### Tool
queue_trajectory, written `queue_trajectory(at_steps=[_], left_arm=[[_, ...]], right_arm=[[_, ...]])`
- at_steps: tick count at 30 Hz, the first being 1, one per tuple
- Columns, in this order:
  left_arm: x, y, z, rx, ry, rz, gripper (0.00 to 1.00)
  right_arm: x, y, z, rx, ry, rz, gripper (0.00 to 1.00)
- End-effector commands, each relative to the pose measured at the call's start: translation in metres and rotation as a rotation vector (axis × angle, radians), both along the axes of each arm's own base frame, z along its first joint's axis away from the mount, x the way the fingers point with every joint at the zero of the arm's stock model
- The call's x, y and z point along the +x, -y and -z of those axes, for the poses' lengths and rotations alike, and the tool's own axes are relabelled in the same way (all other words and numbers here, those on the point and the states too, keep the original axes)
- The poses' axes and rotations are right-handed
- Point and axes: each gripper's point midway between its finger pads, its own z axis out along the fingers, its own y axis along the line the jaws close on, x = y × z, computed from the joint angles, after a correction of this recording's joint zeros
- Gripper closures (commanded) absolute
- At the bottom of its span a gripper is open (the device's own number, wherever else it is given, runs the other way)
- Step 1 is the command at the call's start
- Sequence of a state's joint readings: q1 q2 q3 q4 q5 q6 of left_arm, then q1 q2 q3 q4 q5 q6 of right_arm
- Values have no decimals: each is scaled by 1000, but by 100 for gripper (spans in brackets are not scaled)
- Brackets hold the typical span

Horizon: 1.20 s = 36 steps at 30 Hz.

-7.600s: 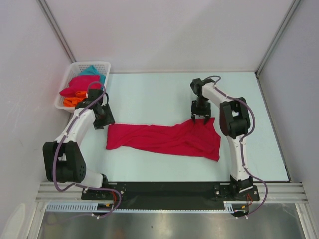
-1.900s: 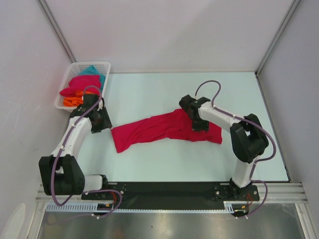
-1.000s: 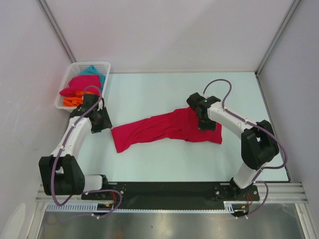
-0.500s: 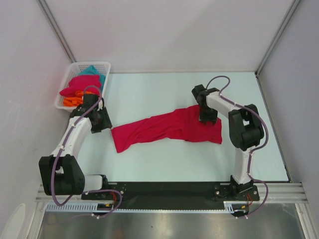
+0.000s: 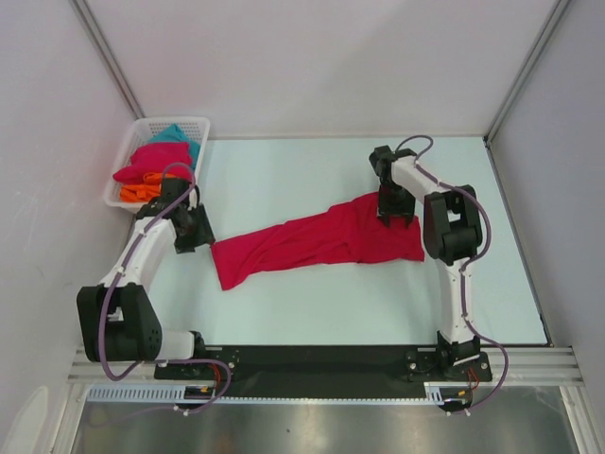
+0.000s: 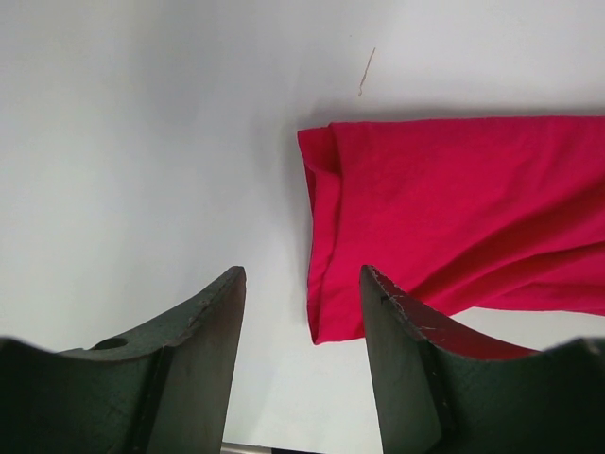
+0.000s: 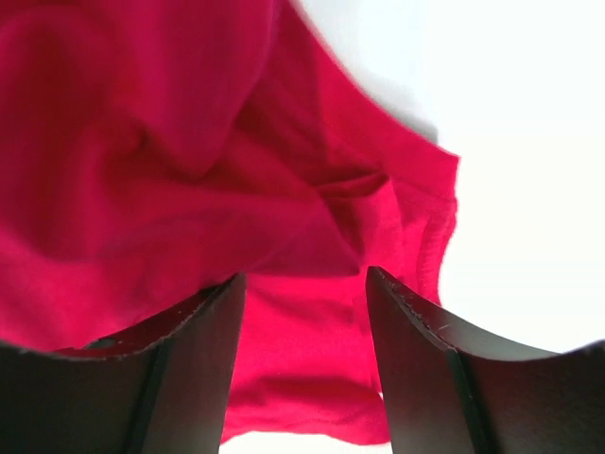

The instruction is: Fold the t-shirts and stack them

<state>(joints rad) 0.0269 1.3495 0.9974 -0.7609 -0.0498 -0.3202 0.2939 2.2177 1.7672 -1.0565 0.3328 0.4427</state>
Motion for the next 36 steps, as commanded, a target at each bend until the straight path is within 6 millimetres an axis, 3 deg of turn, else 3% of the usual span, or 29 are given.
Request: queue_trajectory(at_steps=[1,2,3,4,6,8,9,11,12,13,16,19,20,22,24,26,27,29,30,32,33,34,36], left_arm=[[20,1,-14,-18,59,12,43],[22,2,-13,-22,52,14,43],[23,2,-13,-22,50,14,43],[25,2,-14,-22,52,16,43],[27,3,-10,-28,37,17,43],[30,3,-9,-28,31,15,43],[31,2,-9,-25,29,13,43],[32,2,-8,-23,21,12,43],[32,2,-8,-24,18,10,43],[33,2,-8,-26,21,10,43],[37,4,-8,-41,21,2,43],[43,4,-10,-45,26,-8,43],[44,8,-12,-67,29,4,43],[46,12,-12,-81,31,16,42],[48,14,-11,-92,31,19,41],[47,16,-8,-105,24,19,41],[48,17,-8,-110,30,15,40],[43,24,-3,-135,19,12,40],[42,27,-1,-146,19,15,40],[38,35,7,-177,9,8,39],[37,47,10,-188,6,33,39],[36,56,12,-197,5,50,39],[33,66,21,-208,-15,49,38]], right_arm=[[57,16,37,1,58,44,39],[62,18,41,5,54,47,39],[81,17,32,16,98,52,39],[80,24,50,9,56,59,39],[103,25,47,36,97,66,39],[110,33,64,53,76,88,44],[123,35,53,64,115,96,44],[130,41,57,96,116,111,46],[133,41,49,106,129,114,49],[143,41,28,110,181,108,49],[156,39,8,148,256,90,42],[163,38,-15,206,304,102,43],[163,34,-29,224,321,100,43],[156,24,-38,250,320,90,43],[154,10,-73,263,383,59,42],[146,0,-82,269,398,39,41],[143,-8,-111,281,450,21,41],[134,-14,-120,289,461,7,40],[127,-21,-136,299,484,-8,40],[118,-29,-146,308,487,-31,39],[109,-30,-141,303,462,-36,39],[101,-37,-154,310,478,-54,39],[83,-41,-147,308,441,-64,38]])
